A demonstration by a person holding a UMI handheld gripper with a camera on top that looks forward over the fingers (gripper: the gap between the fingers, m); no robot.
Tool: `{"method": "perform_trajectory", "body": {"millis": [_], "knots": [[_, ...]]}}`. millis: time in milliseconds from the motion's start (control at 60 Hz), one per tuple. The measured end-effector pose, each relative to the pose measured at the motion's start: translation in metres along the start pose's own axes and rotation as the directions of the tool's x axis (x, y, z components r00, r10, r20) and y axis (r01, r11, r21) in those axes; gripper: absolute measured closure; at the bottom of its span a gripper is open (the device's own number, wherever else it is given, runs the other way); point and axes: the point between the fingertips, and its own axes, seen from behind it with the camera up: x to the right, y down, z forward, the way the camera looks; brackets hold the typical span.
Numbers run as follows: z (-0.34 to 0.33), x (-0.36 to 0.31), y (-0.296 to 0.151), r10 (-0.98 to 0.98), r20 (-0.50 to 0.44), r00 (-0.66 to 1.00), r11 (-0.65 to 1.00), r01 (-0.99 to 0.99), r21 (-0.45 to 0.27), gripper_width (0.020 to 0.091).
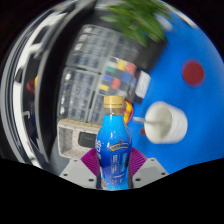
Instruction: Pour water
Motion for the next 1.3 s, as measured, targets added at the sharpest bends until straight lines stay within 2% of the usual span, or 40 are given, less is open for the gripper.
{"method": "perform_trajectory", "body": {"millis": [83, 233, 300, 367, 467, 633, 767, 917, 950, 1033, 1200, 1250, 1283, 1300], "knots": [[-0.010, -0.003, -0.040, -0.261, -0.034, 0.965, 0.961, 0.263, 0.080, 0.0743], [-0.032, -0.020, -0.104, -0.592, -0.110, 0.798, 0.780, 0.602, 0.168, 0.0725], [-0.048, -0.031, -0.138, -0.704, -0.193, 0.683, 0.648, 0.730, 0.217, 0.0725], [-0.056, -0.017, -0.171, -0.771, -0.274, 0.575, 0.529, 0.818, 0.227, 0.0724], [-0.060, 0.002, -0.207, -0.812, -0.363, 0.456, 0.425, 0.890, 0.167, 0.0725], [-0.052, 0.059, -0.243, -0.830, -0.414, 0.374, 0.368, 0.925, 0.096, 0.0727], [-0.044, 0.098, -0.256, -0.825, -0.441, 0.352, 0.362, 0.930, 0.066, 0.0726], [-0.033, 0.123, -0.262, -0.819, -0.442, 0.367, 0.369, 0.926, 0.085, 0.0723], [-0.031, 0.132, -0.261, -0.820, -0.443, 0.364, 0.369, 0.926, 0.078, 0.0679], [-0.031, 0.128, -0.258, -0.823, -0.438, 0.362, 0.346, 0.931, 0.119, 0.0688], [-0.035, 0.131, -0.257, -0.830, -0.439, 0.344, 0.326, 0.938, 0.119, 0.0598], [-0.035, 0.136, -0.254, -0.827, -0.441, 0.348, 0.342, 0.935, 0.096, 0.0577], [-0.034, 0.141, -0.251, -0.833, -0.436, 0.342, 0.348, 0.935, 0.069, 0.0535], [-0.036, 0.142, -0.248, -0.833, -0.437, 0.339, 0.348, 0.935, 0.061, 0.0490]]}}
